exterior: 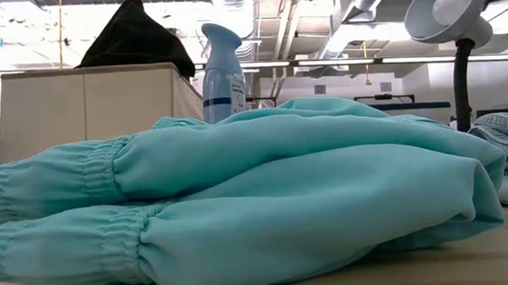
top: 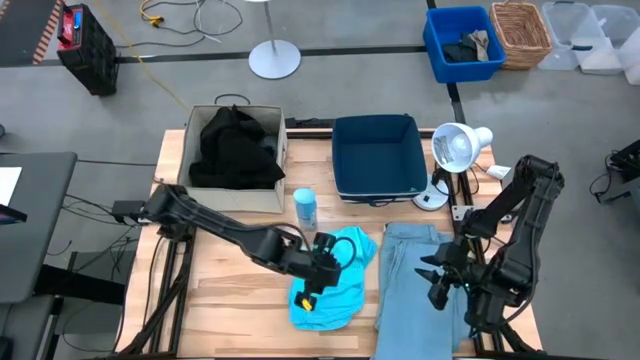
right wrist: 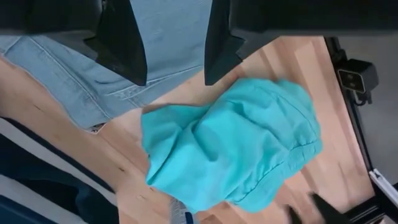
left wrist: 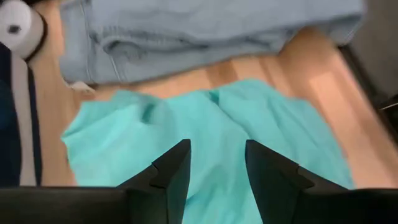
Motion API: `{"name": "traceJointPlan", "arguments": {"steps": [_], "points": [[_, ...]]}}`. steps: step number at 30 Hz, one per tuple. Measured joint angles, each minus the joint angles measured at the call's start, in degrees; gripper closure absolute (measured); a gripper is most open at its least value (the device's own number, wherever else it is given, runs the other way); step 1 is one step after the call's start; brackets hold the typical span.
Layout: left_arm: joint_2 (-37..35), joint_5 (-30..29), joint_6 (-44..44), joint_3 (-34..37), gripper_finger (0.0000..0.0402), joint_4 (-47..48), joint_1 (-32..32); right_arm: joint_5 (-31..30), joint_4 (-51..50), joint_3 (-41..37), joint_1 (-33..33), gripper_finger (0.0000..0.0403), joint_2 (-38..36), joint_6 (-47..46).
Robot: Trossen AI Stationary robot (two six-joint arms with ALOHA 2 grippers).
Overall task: Sort clothes
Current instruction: Put the blue shorts into the blue laundry bin
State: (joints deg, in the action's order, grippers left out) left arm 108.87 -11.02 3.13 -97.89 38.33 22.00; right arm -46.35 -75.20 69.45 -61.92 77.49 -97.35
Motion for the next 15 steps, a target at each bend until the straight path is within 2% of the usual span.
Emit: {"name": "traceJointPlan", "arguments": {"steps": [3,11,15], "points": [[2.91,-0.52,0.85,0.00,0.0235,0.34,0.49,0.02,0.17,0.00,-0.37,0.0234,0.00,0.08],[7.63,-2.23,0.11,0.00,0.0156,3.42,0.63,0.04,2.56,0.00,-0.34,0.0243,0.17,0.37],[8.68,-3.37,-2.71,0.02,0.0145,5.77,0.71,0.04,2.58,0.00,-0.34,0.0244,0.18,0.54]]}}
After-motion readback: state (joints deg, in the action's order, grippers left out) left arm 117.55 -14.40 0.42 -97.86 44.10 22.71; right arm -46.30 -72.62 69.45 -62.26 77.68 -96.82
